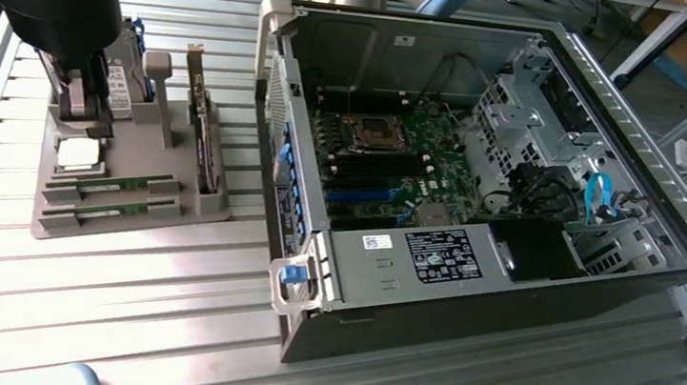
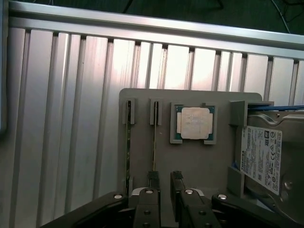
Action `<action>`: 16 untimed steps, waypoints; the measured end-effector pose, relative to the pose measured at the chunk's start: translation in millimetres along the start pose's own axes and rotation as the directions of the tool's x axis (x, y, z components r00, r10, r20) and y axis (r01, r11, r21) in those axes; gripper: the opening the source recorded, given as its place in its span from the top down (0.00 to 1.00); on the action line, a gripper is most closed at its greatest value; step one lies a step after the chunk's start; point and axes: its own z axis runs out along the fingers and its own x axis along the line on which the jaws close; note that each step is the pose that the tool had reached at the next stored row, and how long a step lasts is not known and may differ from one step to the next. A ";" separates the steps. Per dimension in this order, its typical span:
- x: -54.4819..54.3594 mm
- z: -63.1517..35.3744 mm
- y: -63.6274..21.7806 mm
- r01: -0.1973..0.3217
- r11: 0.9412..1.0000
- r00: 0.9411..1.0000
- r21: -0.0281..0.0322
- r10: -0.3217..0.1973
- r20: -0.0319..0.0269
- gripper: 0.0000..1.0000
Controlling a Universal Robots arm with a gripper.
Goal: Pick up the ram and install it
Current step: 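Pick up the ram and move it above insertion slot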
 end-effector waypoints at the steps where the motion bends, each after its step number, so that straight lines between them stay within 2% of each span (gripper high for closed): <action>1: 0.0 1.8 0.0 0.000 1.000 1.000 0.000 0.000 0.000 0.76; 10: 0.4 16.0 -0.3 0.000 1.000 1.000 0.000 0.000 0.000 0.76; 16: 0.4 17.1 -0.3 0.000 1.000 1.000 0.000 0.000 0.000 0.76</action>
